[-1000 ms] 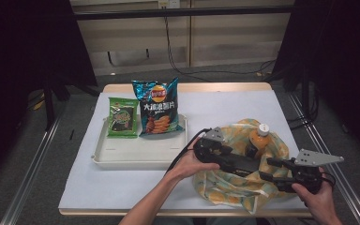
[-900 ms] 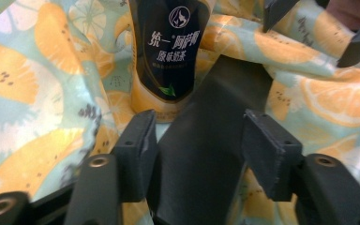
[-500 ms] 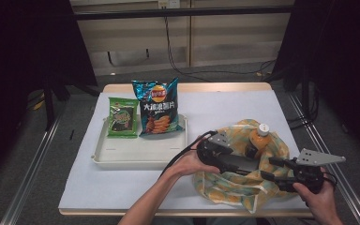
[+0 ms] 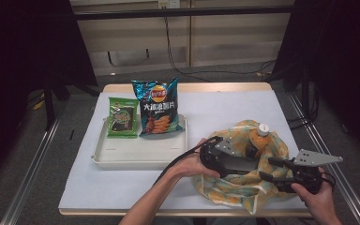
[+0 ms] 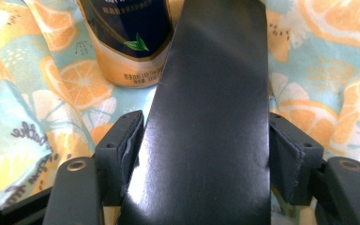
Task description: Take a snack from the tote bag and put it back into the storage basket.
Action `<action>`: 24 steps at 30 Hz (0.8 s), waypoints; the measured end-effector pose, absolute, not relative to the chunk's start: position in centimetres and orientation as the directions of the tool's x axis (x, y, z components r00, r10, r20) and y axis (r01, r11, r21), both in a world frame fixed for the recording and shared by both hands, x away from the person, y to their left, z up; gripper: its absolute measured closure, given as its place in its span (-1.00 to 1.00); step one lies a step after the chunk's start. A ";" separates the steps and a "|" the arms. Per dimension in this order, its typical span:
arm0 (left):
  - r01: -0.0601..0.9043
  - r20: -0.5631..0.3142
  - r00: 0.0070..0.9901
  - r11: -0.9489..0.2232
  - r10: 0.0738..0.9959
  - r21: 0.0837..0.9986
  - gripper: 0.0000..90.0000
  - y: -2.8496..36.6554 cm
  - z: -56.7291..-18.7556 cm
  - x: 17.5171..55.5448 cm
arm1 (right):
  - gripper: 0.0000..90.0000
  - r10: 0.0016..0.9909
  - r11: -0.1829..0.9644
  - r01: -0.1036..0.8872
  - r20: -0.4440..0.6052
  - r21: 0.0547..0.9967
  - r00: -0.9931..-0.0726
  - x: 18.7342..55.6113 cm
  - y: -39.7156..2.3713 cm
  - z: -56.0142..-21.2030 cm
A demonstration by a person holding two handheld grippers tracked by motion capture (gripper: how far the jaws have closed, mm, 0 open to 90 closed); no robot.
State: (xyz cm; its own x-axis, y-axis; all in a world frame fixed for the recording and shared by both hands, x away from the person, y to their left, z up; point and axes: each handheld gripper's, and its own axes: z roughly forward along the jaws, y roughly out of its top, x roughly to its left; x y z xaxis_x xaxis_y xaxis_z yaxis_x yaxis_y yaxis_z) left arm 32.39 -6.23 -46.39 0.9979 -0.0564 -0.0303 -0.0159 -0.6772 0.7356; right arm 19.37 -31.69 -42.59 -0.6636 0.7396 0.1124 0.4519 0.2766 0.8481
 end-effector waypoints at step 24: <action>0.006 -0.031 0.999 -0.702 -0.023 0.712 -0.04 -6.0 -44.3 30.2 | -0.64 0.765 0.222 0.440 0.124 0.870 -0.632 19.7 -31.6 -41.1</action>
